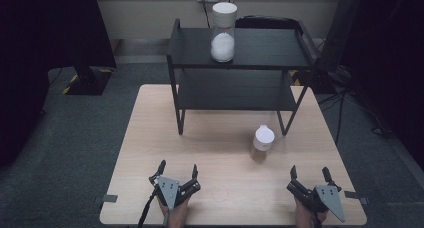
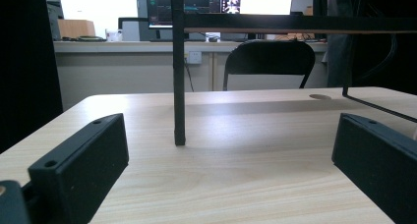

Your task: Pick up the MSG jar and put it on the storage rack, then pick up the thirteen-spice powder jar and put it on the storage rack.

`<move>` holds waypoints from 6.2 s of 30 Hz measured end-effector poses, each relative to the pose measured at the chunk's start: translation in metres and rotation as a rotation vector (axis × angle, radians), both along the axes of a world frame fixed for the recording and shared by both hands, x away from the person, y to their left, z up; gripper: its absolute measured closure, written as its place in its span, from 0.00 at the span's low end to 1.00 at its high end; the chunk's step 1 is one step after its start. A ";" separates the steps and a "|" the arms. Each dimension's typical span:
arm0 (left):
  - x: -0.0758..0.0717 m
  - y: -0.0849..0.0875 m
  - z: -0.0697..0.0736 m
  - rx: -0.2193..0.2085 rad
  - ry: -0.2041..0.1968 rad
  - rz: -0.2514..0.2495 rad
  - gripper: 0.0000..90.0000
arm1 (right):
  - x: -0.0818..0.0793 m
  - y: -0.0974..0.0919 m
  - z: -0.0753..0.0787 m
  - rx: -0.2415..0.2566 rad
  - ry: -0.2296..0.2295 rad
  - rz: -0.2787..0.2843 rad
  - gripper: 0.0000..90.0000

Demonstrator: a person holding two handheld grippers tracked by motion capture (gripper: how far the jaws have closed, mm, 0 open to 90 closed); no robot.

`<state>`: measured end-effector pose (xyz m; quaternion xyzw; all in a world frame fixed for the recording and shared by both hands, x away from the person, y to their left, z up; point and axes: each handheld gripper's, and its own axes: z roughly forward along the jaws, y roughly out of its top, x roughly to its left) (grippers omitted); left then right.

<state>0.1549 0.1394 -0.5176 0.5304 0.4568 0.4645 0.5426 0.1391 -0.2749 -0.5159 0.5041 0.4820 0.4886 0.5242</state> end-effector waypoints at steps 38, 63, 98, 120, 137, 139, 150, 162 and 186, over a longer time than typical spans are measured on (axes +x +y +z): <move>0.001 0.000 0.000 -0.001 0.000 -0.001 0.00 | 0.004 -0.013 0.025 -0.005 -0.022 0.099 0.00; 0.001 0.000 0.000 -0.001 0.000 -0.001 0.00 | 0.086 0.055 0.035 -0.064 -0.001 0.256 0.03; 0.001 0.000 0.000 -0.001 0.000 -0.001 0.00 | 0.109 0.043 0.019 0.042 0.088 0.321 0.32; 0.001 0.000 0.000 -0.001 0.000 -0.004 0.00 | 0.105 0.037 0.036 0.016 0.109 0.340 0.33; 0.001 0.001 0.000 -0.001 0.000 -0.007 0.00 | 0.100 0.014 0.059 -0.018 0.089 0.446 0.33; 0.001 0.001 0.000 0.000 0.000 -0.007 0.00 | 0.100 0.007 0.064 -0.012 0.086 0.471 0.33; 0.001 0.000 0.000 -0.001 0.000 -0.002 0.00 | 0.103 -0.012 0.101 0.026 0.078 0.559 0.33; 0.001 0.000 0.000 -0.001 0.001 -0.002 0.00 | 0.111 -0.027 0.161 -0.013 0.080 0.695 0.33; 0.001 -0.002 0.000 -0.003 0.001 0.010 0.02 | 0.174 -0.041 0.304 -0.041 0.056 0.852 0.33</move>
